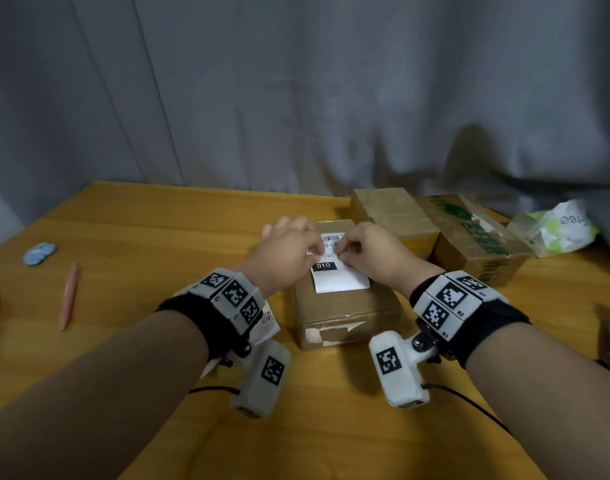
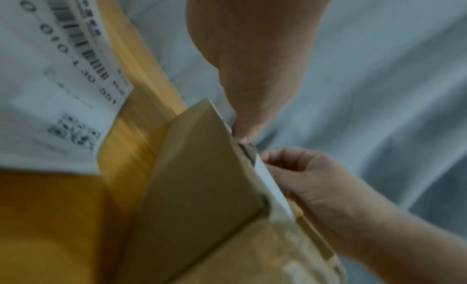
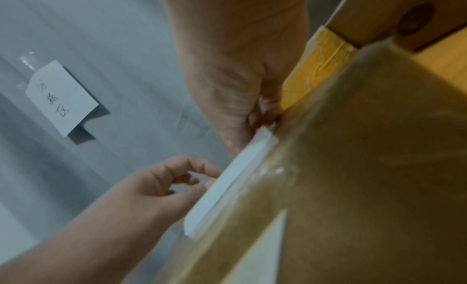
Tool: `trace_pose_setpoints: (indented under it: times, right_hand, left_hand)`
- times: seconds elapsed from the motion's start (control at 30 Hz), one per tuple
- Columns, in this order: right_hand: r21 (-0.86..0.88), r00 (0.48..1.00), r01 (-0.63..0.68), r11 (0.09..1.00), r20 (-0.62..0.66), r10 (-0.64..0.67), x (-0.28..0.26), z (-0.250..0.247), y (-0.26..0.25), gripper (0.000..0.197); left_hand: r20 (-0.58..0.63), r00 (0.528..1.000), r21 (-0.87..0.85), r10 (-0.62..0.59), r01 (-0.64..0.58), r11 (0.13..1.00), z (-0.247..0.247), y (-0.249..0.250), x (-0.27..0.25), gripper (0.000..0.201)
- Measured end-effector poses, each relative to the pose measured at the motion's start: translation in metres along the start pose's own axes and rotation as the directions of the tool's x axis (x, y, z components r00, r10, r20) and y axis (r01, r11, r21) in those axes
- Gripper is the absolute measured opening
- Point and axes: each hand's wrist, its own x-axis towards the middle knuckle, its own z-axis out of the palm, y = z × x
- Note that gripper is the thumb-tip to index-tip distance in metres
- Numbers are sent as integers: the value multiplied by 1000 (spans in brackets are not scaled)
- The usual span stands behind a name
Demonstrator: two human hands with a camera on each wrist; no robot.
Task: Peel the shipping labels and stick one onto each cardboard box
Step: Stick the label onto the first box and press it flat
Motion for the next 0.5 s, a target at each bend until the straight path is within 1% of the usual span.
trace_pose_setpoints:
  times: [0.03, 0.07, 0.1, 0.13, 0.27, 0.33, 0.4, 0.43, 0.5]
  right_hand:
    - [-12, 997, 74, 997, 38, -74, -3, 0, 0, 18]
    - [-27, 991, 119, 992, 71, -117, -5, 0, 0, 22]
    - [-39, 986, 146, 989, 89, -142, -6, 0, 1, 23]
    - [-53, 985, 142, 989, 102, -136, -7, -2, 2, 24]
    - [-119, 991, 43, 992, 129, -27, -8, -16, 15, 26]
    - [-135, 986, 61, 989, 164, -39, -9, -16, 14, 28]
    - [-152, 976, 112, 982, 201, -81, -11, -10, 9, 28]
    - [-144, 976, 115, 983, 203, -84, -11, -7, 9, 28]
    - [-112, 980, 43, 993, 198, -20, -13, -9, 13, 28]
  left_hand:
    - [38, 995, 44, 88, -89, 995, 0, 1, -1, 22]
    - [78, 989, 64, 126, -131, 989, 1, 2, -2, 26]
    - [100, 986, 75, 131, -139, 988, 0, 1, -2, 29]
    - [102, 987, 89, 123, -132, 987, -2, -1, -3, 30]
    - [83, 995, 193, 62, -77, 978, -12, -14, -6, 31]
    - [94, 994, 209, 61, -80, 975, -13, -8, -7, 31]
    - [109, 991, 198, 77, -98, 975, -7, 5, -7, 32]
    - [106, 992, 187, 72, -91, 978, -5, 9, -6, 33]
    - [92, 995, 193, 35, -52, 980, -8, 9, -5, 36]
